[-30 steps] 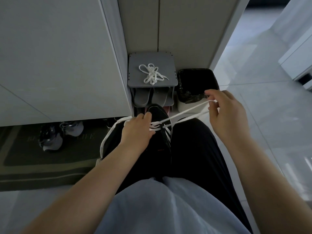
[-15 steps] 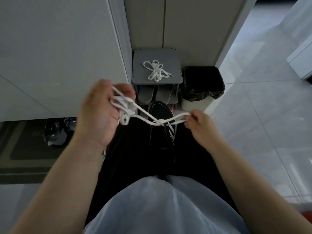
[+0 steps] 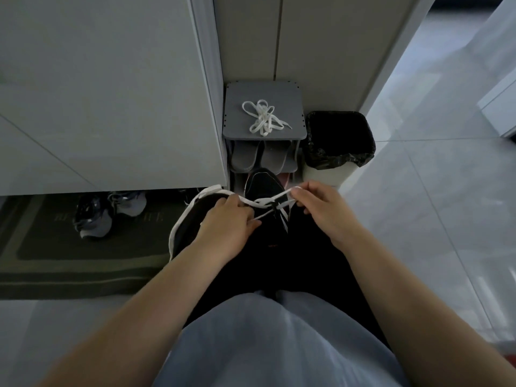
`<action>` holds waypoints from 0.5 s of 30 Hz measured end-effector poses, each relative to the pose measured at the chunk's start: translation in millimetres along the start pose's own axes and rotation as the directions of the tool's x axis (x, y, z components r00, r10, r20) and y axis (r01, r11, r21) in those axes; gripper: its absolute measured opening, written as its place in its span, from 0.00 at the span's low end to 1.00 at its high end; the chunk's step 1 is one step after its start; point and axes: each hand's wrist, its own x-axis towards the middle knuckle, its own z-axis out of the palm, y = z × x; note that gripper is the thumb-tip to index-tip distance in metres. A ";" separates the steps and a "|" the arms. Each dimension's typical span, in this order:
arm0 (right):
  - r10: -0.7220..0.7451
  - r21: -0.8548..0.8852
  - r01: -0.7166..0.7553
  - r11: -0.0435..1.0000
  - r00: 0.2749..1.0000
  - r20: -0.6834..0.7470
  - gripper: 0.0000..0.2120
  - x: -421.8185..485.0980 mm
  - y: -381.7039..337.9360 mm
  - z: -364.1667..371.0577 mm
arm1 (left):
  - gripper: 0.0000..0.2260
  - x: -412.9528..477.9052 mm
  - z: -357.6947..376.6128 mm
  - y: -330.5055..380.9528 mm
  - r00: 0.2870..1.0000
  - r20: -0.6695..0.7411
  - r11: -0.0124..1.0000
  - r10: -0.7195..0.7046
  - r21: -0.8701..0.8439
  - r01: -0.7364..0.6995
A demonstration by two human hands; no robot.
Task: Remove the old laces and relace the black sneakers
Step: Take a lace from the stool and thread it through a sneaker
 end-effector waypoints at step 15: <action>-0.220 -0.426 0.279 0.861 0.958 0.183 0.19 14.0 18.2 25.2 | 0.12 -52.1 -53.3 -15.7 0.995 -0.088 0.079 0.043 -0.993 -0.091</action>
